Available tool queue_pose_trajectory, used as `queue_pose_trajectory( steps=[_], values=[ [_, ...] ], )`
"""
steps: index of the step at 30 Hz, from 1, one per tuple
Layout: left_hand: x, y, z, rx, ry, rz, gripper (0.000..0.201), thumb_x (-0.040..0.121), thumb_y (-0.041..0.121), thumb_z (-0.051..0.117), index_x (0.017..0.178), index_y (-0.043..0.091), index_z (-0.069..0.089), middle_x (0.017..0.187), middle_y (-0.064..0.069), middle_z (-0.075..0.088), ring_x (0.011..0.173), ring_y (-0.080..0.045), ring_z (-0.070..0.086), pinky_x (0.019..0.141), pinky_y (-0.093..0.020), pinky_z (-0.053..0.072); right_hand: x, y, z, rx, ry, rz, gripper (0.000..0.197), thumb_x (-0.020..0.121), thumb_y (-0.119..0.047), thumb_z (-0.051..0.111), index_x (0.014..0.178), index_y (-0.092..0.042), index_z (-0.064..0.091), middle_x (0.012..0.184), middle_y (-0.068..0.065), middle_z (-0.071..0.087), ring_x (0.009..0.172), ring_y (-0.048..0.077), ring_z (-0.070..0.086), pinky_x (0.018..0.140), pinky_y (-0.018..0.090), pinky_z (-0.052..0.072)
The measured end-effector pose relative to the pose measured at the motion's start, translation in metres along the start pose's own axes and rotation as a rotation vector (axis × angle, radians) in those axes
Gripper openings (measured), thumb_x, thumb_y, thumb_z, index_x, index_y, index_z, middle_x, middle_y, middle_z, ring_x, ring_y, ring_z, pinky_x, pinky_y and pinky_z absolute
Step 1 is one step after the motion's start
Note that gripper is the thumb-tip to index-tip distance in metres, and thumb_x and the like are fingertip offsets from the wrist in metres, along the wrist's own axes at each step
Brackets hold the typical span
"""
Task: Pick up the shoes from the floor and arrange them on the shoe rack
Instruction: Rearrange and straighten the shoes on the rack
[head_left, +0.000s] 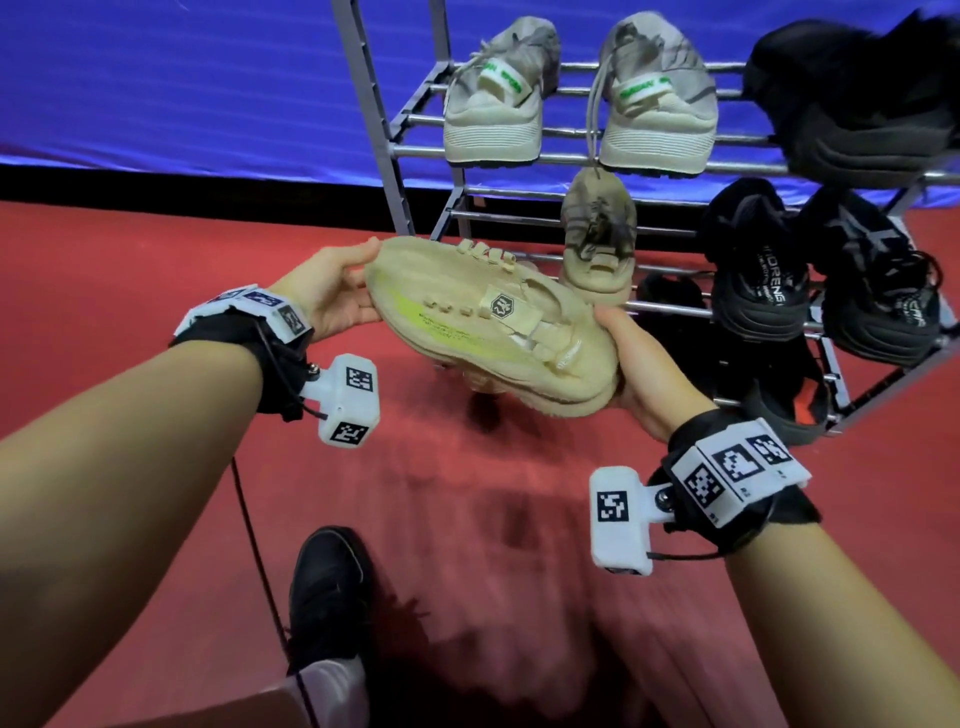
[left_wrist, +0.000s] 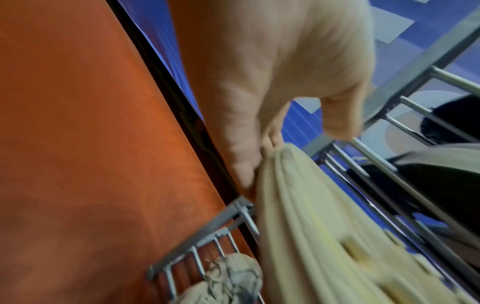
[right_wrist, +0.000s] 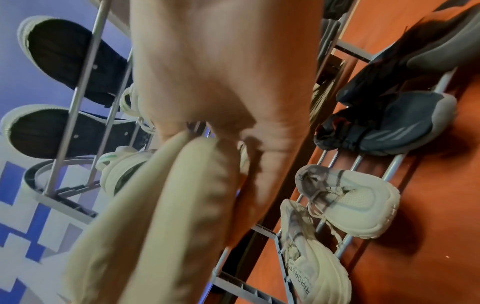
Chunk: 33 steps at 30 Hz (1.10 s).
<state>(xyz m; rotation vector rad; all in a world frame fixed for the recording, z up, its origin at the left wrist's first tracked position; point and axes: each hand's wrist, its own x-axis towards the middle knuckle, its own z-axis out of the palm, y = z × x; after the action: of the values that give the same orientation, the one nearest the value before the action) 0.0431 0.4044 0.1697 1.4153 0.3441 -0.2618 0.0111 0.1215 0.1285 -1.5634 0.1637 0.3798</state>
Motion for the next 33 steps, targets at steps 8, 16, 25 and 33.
queue_pose_trajectory(
  steps=[8, 16, 25, 33],
  values=[
    [0.014, 0.003, 0.057, 0.023, 0.082, 0.107, 0.028, 0.099, 0.018, 0.041, 0.116, 0.004, 0.058, 0.091, -0.002, 0.073, 0.081, -0.012, 0.068, 0.063, -0.023, 0.054, -0.02, -0.001, 0.008, -0.105, -0.331, 0.131, 0.039, 0.098, -0.047, 0.032, 0.122, -0.027, 0.057, 0.108, -0.003, 0.069, 0.097, 0.015, 0.064, 0.089, 0.044, 0.049],
    [0.019, -0.012, 0.081, 0.211, 0.111, 0.019, 0.042, 0.095, 0.048, 0.037, 0.105, 0.013, 0.057, 0.099, -0.008, 0.059, 0.089, -0.024, 0.055, 0.086, -0.034, 0.047, -0.015, -0.005, 0.013, 0.019, -0.096, -0.172, 0.05, 0.092, -0.04, 0.047, 0.137, -0.018, 0.043, 0.133, 0.002, 0.057, 0.122, 0.017, 0.055, 0.108, 0.04, 0.041],
    [-0.006, -0.049, 0.114, 0.293, -0.165, 0.015, 0.062, 0.083, 0.065, 0.039, 0.121, 0.023, 0.061, 0.115, -0.001, 0.069, 0.108, -0.02, 0.061, 0.099, -0.041, 0.044, 0.004, -0.011, 0.023, -0.048, 0.166, -0.245, 0.039, 0.1, -0.035, 0.034, 0.136, -0.02, 0.034, 0.133, 0.003, 0.051, 0.12, 0.019, 0.053, 0.108, 0.04, 0.04],
    [-0.008, -0.054, 0.102, 0.298, -0.199, 0.015, 0.043, 0.093, 0.033, 0.054, 0.128, 0.009, 0.051, 0.122, -0.009, 0.064, 0.111, -0.024, 0.062, 0.095, -0.046, 0.051, 0.009, -0.005, 0.026, -0.109, 0.164, -0.218, 0.042, 0.101, -0.038, 0.031, 0.139, -0.021, 0.03, 0.132, 0.002, 0.051, 0.119, 0.021, 0.053, 0.105, 0.043, 0.041]
  ],
)
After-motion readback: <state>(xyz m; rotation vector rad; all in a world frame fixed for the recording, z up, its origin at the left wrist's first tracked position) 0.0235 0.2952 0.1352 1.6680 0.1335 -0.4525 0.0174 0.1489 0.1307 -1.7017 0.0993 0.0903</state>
